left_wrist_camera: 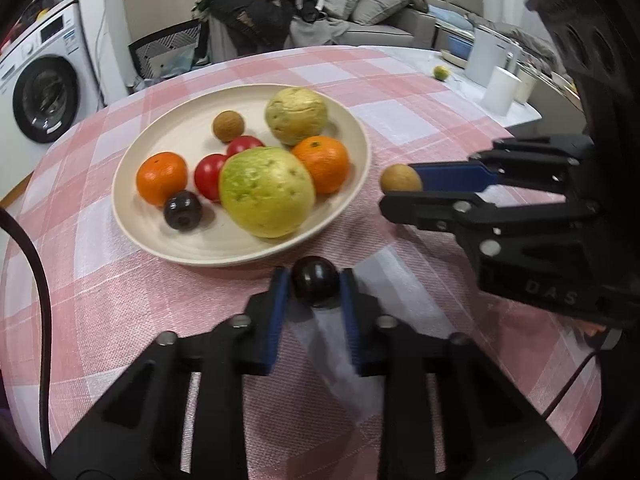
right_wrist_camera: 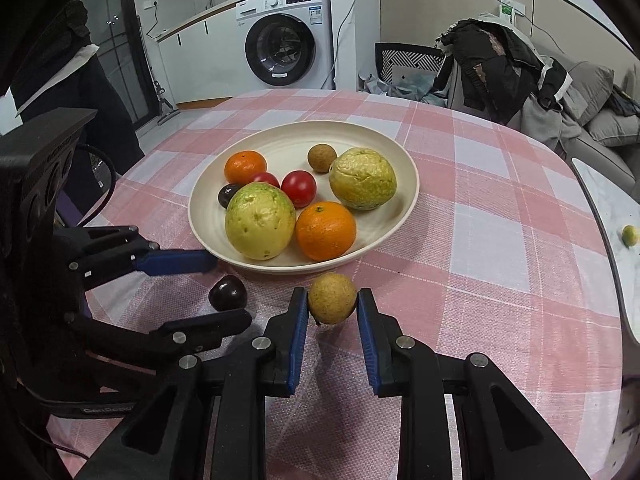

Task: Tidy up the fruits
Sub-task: 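Close the left tool on the dark plum while the right tool grasps the brown fruit, then lift the plum and brown fruit and carry both over the cream plate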

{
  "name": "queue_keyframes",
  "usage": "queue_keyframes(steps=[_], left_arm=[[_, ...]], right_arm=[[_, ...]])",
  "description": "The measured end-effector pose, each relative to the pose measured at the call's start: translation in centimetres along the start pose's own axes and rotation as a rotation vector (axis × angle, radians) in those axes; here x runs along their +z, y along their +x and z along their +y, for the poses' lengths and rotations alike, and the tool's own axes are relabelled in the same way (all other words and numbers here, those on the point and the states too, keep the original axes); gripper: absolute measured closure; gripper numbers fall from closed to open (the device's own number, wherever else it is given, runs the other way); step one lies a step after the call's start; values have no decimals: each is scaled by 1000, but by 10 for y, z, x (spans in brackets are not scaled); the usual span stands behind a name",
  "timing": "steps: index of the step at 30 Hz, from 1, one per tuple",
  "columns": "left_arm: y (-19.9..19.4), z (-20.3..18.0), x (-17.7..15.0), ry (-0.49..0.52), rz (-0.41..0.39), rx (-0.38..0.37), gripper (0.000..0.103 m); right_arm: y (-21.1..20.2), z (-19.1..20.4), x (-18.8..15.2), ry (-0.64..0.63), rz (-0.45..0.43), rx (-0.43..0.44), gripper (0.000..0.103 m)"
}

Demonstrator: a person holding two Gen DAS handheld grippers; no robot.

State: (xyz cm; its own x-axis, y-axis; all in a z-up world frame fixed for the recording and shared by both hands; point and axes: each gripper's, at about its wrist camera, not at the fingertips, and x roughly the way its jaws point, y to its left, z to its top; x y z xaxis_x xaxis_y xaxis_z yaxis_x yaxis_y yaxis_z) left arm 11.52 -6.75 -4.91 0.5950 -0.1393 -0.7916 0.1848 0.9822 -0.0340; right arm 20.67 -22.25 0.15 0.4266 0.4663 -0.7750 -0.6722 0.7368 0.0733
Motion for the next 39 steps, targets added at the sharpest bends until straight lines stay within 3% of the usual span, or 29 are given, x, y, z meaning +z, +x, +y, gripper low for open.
queue_keyframes(steps=[7, 19, 31, 39], left_arm=[[-7, -5, -1, 20, -30, -21, 82], [-36, 12, 2, -29, -108, -59, 82], [-54, 39, 18, -71, -162, -10, 82], [-50, 56, 34, -108, -172, 14, 82]], right_arm=[[-2, -1, 0, 2, -4, -1, 77], [-5, -5, 4, 19, -34, 5, 77], [-18, -5, 17, 46, -111, 21, 77], [-8, -7, 37, 72, -114, 28, 77]])
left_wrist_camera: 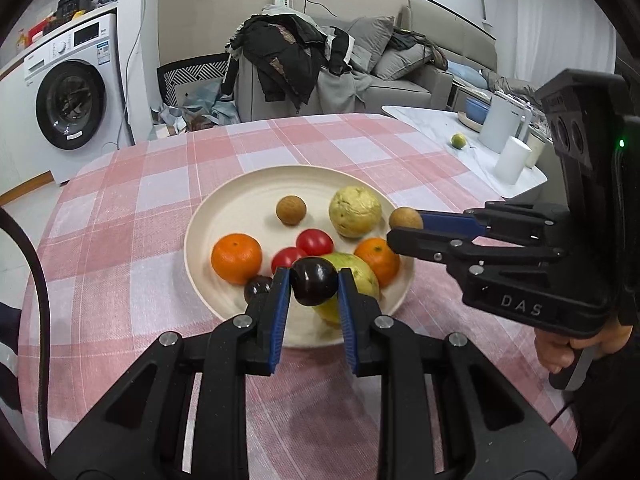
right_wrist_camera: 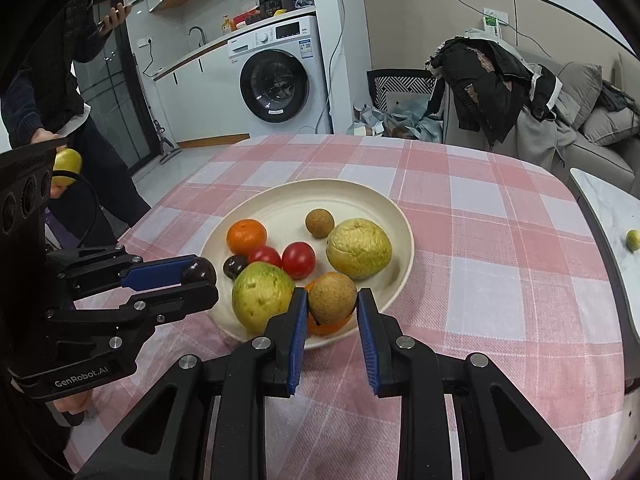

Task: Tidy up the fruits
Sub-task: 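Lift the plum and brown fruit and carry both over the cream plate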

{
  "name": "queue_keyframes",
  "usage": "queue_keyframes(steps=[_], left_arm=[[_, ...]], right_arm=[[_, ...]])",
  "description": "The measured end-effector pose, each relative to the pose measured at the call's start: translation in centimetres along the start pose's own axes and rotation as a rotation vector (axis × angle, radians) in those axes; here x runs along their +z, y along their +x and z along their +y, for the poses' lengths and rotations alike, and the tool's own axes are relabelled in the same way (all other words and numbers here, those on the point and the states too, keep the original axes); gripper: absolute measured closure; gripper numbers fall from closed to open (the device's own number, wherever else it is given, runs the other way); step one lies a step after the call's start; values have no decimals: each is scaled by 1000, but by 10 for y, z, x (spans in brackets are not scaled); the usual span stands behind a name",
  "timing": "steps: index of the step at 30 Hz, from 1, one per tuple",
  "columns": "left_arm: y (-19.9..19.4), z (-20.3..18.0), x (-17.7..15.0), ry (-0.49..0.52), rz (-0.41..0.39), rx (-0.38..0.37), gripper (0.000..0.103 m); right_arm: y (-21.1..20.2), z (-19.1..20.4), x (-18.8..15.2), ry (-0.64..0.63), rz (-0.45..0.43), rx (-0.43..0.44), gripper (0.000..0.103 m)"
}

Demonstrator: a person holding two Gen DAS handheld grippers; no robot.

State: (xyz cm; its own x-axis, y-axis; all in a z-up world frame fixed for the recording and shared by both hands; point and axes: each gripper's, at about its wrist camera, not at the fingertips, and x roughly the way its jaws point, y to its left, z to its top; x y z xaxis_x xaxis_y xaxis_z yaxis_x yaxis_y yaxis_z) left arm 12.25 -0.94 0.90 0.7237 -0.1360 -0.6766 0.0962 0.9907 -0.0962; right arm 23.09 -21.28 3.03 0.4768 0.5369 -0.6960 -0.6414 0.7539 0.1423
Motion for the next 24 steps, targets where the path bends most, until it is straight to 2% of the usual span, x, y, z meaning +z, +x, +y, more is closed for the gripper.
queue_keyframes(steps=[8, 18, 24], left_arm=[[14, 8, 4, -10, 11, 27, 82], [31, 12, 0, -29, 34, 49, 82], [36, 16, -2, -42, 40, 51, 82]], right_arm=[[18, 7, 15, 14, 10, 25, 77], [33, 8, 19, 20, 40, 47, 77], [43, 4, 22, 25, 60, 33, 77]])
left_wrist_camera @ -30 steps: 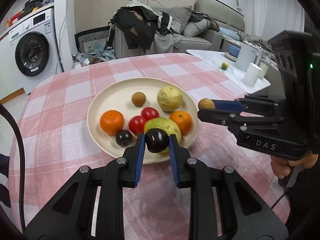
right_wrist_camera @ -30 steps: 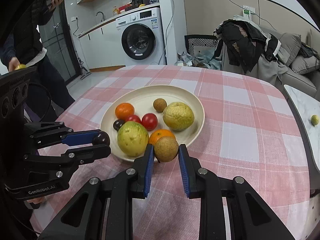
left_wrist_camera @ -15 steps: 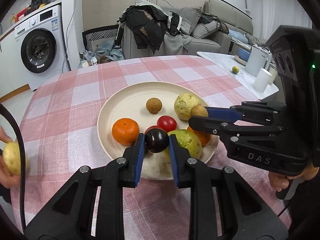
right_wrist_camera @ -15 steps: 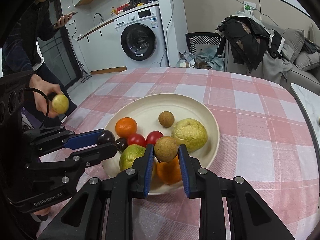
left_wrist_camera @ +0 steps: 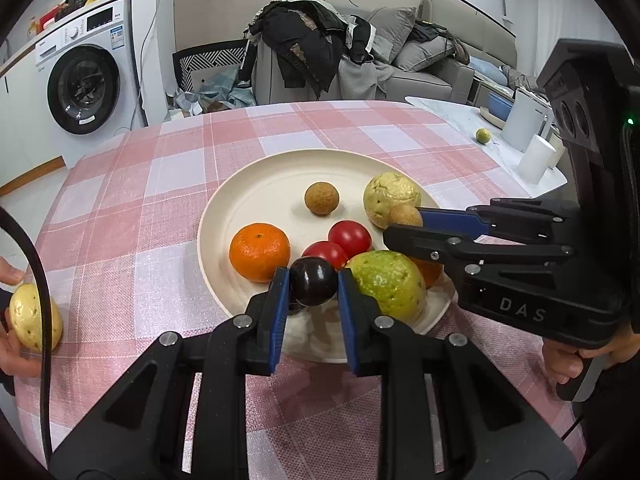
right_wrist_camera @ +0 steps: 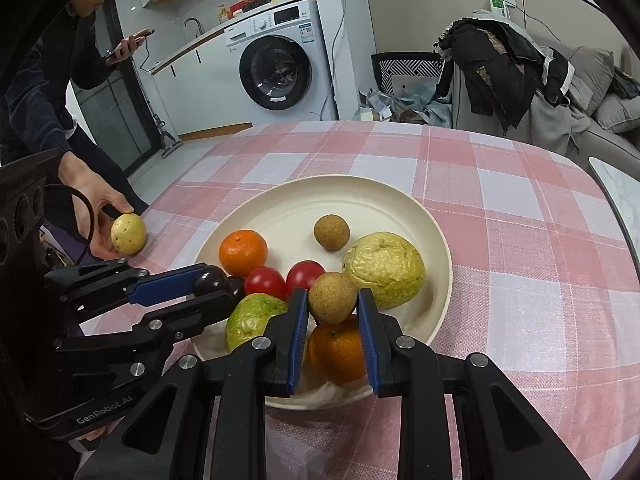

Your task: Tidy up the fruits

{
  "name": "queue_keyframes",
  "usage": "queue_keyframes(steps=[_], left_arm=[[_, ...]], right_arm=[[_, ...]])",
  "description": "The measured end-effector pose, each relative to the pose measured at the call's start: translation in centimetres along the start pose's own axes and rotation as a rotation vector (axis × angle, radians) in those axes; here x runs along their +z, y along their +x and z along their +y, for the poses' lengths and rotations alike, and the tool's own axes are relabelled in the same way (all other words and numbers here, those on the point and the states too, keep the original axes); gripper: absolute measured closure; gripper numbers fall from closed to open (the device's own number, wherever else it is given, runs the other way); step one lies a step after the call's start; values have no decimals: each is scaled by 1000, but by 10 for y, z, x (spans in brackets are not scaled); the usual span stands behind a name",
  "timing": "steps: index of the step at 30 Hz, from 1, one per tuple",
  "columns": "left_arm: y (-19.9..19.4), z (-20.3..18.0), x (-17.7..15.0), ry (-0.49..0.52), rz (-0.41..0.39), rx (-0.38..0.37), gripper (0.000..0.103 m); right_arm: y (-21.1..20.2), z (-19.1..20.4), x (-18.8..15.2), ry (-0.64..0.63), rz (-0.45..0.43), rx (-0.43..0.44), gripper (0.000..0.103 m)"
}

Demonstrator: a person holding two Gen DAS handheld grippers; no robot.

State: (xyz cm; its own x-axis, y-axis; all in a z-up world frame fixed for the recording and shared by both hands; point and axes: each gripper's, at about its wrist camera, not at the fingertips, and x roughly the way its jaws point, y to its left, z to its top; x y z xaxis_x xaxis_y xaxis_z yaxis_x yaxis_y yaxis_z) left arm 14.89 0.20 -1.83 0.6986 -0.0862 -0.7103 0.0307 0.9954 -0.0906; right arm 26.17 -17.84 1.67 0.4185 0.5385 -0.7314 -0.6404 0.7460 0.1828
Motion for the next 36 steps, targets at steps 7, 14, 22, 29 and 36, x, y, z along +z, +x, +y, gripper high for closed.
queue_keyframes(steps=[7, 14, 22, 29, 36], left_arm=[[5, 2, -1, -7, 6, 3, 82], [5, 4, -2, -13, 8, 0, 82], [-9, 6, -8, -13, -27, 22, 47], [-41, 6, -21, 27, -115, 67, 12], [-64, 15, -35, -15, -148, 61, 1]], right_arm=[[6, 1, 1, -7, 4, -12, 77], [6, 1, 0, -12, 4, -26, 77], [-4, 1, -4, -36, -30, -51, 55], [-31, -7, -15, -31, -93, -63, 24], [-56, -8, -26, -52, -160, -26, 0]])
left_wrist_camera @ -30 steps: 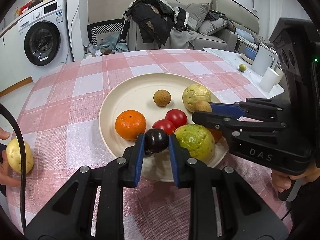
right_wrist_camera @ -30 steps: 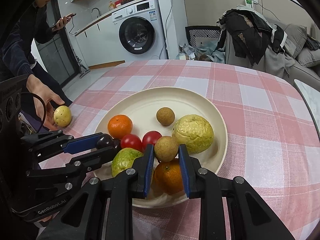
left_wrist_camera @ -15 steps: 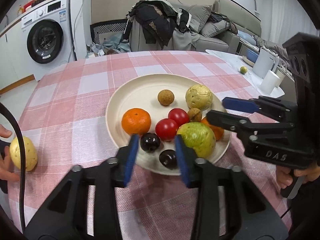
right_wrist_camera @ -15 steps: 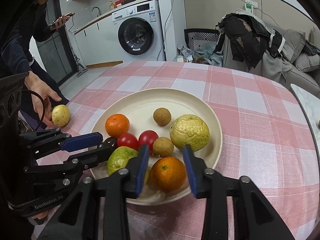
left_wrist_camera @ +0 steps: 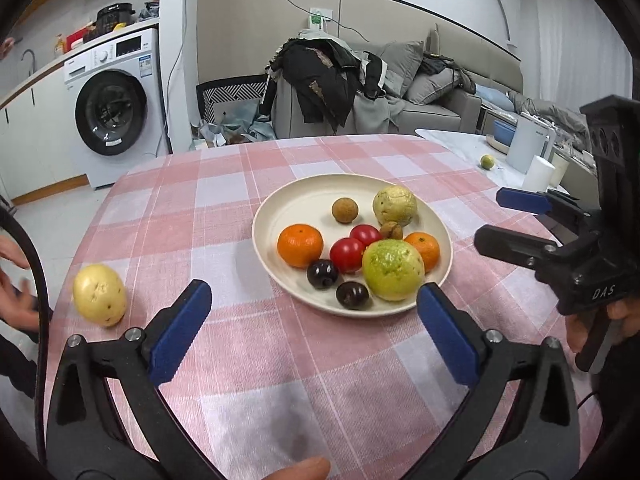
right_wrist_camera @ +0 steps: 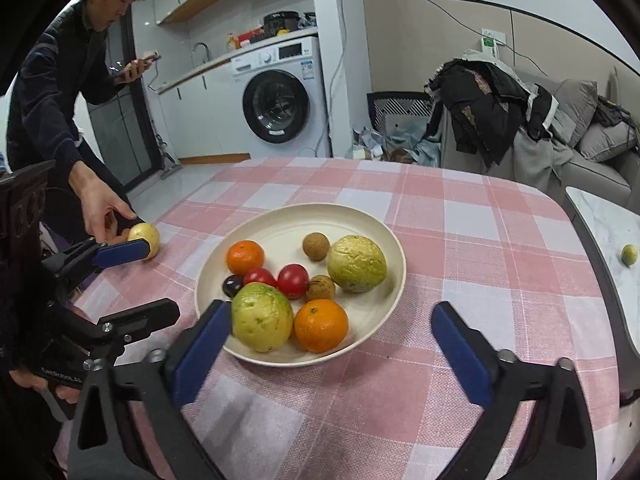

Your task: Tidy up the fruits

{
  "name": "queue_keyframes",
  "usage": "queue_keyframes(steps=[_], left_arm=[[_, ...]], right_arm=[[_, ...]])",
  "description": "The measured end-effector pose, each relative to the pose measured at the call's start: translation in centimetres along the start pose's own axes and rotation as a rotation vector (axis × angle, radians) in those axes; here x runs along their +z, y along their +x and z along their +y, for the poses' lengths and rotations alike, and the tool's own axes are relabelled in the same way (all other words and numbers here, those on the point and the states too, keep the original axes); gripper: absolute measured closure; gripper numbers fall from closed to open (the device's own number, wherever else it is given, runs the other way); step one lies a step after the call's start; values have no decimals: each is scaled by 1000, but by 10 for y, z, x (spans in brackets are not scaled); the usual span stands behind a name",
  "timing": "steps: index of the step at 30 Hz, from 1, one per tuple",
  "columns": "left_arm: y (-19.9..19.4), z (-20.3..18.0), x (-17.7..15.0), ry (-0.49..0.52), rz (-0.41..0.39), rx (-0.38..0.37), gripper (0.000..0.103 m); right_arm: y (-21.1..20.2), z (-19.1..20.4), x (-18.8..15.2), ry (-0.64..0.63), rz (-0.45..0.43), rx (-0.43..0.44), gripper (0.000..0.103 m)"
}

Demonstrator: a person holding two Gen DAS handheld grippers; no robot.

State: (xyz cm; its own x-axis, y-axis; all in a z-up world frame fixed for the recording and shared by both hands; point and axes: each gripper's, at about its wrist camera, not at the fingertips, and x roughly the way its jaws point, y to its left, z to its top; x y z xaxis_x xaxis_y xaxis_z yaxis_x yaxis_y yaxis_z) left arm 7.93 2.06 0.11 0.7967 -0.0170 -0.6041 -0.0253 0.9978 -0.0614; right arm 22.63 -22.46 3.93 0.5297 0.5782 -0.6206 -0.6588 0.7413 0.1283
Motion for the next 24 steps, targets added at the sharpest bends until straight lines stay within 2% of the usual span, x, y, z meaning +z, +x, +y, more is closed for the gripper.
queue_keyframes(steps=[12, 18, 24], left_arm=[[-32, 3, -22, -40, -134, 20, 1], [-37, -3, -22, -15, -146, 21, 1], [-37, -6, -21, -3, -149, 21, 1]], right_arm=[[-23, 12, -24, -51, -103, 43, 0], [-32, 13, -29, -47, -155, 65, 0], [-34, 15, -32, -63, -184, 41, 0]])
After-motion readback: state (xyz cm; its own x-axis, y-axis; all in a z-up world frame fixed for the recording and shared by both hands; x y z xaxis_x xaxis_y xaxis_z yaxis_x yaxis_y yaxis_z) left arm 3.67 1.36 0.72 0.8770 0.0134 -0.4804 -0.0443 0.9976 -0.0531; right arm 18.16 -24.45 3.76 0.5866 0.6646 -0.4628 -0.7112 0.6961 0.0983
